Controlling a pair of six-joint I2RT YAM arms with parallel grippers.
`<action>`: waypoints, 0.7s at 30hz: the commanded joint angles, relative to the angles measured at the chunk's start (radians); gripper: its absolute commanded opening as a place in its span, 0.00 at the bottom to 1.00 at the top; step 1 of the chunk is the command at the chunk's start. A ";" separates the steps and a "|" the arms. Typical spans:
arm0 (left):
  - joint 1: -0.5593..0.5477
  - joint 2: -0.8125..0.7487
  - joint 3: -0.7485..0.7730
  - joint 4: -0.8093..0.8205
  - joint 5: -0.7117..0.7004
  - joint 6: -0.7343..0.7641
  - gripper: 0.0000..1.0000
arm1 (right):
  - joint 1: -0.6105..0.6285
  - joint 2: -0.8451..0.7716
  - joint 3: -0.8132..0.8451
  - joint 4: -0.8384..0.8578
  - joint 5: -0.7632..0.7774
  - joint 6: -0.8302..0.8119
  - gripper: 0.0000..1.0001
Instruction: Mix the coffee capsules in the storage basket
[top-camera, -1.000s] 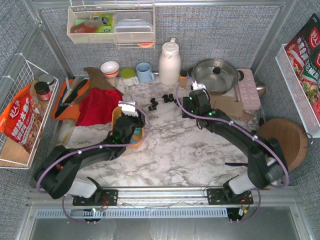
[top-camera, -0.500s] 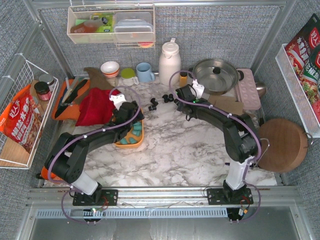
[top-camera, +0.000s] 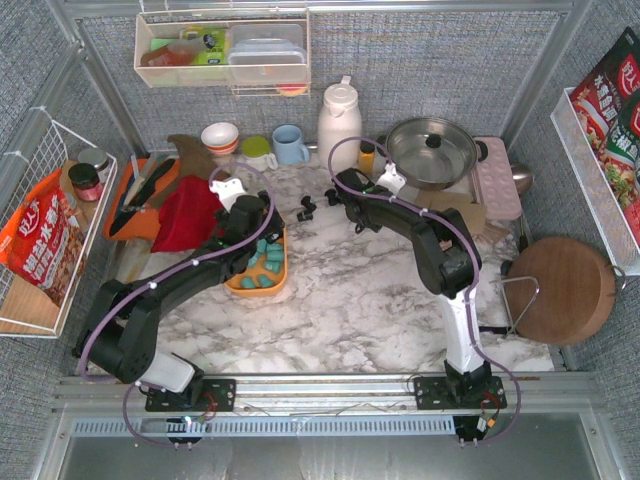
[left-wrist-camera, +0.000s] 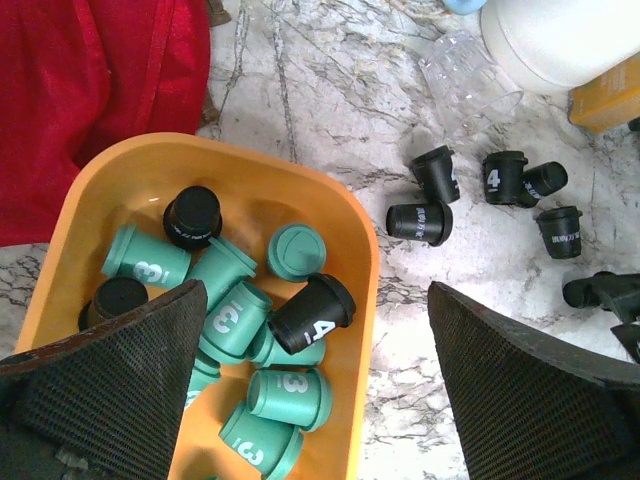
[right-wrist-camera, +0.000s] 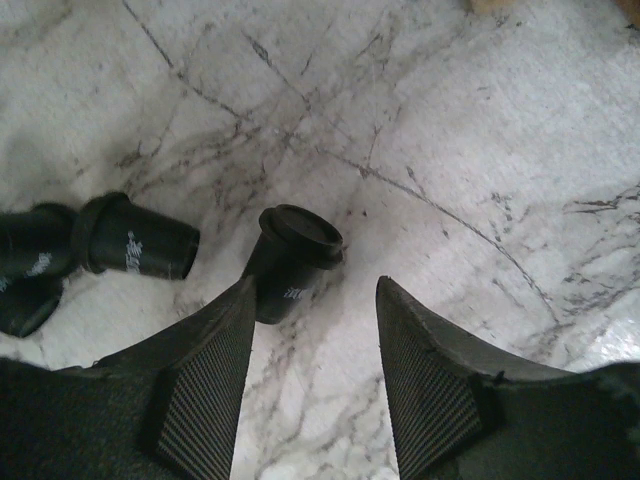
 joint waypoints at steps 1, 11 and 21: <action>0.002 -0.007 0.005 -0.015 -0.009 0.026 0.99 | -0.003 0.038 0.049 -0.025 0.058 0.012 0.54; 0.003 -0.010 0.006 -0.010 0.003 0.035 0.99 | -0.022 0.084 0.119 -0.095 -0.003 0.037 0.52; 0.002 -0.019 0.002 -0.002 0.012 0.039 0.99 | -0.026 0.072 0.063 -0.116 -0.072 0.054 0.46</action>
